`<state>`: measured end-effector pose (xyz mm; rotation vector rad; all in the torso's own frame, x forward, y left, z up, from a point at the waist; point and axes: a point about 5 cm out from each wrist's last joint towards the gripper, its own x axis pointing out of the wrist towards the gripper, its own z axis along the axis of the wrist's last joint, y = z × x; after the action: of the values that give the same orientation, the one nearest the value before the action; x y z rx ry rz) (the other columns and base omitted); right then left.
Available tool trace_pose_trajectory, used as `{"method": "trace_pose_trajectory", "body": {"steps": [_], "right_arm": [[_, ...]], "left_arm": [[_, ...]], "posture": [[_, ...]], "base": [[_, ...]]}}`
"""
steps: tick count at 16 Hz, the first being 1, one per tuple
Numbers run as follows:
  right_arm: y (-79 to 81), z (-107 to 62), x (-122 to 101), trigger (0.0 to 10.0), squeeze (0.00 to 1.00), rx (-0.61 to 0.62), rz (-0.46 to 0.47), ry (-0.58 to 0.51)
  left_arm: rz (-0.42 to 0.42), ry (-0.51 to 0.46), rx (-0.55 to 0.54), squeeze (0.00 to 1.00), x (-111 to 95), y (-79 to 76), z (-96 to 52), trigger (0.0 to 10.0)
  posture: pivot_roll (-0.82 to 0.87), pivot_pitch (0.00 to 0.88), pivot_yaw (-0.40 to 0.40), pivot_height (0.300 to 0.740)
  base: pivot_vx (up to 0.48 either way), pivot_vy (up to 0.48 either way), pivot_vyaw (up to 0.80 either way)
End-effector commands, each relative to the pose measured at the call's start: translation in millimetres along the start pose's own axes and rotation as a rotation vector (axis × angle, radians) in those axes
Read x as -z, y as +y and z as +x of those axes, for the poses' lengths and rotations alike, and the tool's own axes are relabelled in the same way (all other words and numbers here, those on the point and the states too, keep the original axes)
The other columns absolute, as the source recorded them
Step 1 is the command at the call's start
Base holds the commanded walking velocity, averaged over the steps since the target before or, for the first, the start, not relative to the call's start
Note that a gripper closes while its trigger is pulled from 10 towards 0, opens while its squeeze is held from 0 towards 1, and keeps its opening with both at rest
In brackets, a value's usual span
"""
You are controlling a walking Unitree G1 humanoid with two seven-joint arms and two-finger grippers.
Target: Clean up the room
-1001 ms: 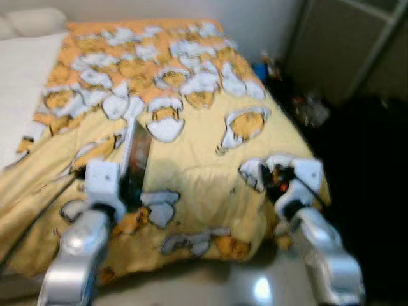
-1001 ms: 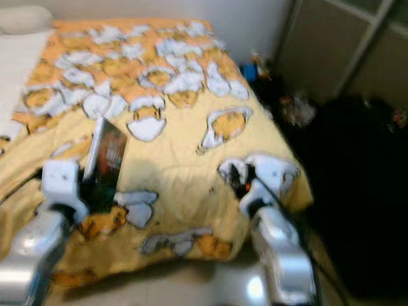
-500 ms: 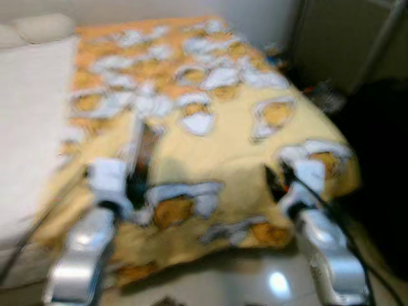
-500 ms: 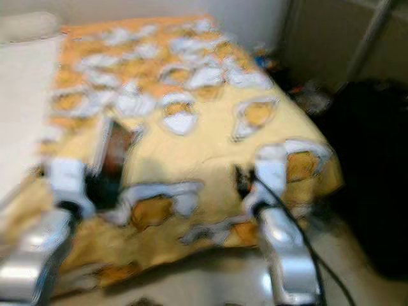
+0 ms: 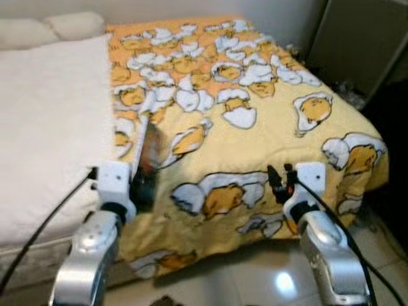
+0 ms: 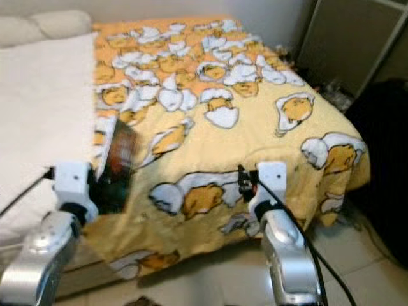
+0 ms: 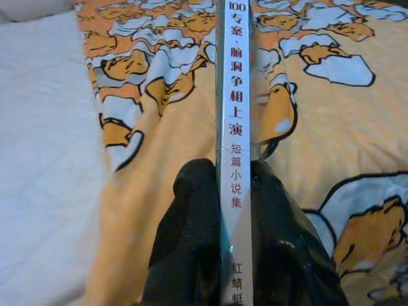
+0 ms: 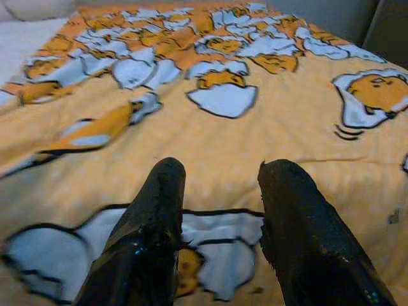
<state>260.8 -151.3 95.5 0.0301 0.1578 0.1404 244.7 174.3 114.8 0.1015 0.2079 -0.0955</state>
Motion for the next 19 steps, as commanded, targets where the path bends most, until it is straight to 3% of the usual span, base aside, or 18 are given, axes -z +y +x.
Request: {"method": "trace_pose_trajectory", "body": {"steps": [1, 19], "right_arm": [[8.2, 0.6, -4.8, 10.0, 0.00, -0.035, 0.016, -0.027], [10.0, 0.4, -5.6, 10.0, 0.00, -0.054, 0.011, -0.037]], "left_arm": [[0.016, -0.039, -0.020, 0.00, -8.5, 6.0, -0.8, 10.0], [0.022, -0.040, -0.022, 0.00, -12.5, 9.3, 3.0, 10.0]], "posture": [[-0.07, 0.010, 0.006, 0.740], [-0.07, 0.021, 0.020, 0.740]], "base": [[0.000, 0.480, 0.00], [0.000, 0.480, 0.00]]}}
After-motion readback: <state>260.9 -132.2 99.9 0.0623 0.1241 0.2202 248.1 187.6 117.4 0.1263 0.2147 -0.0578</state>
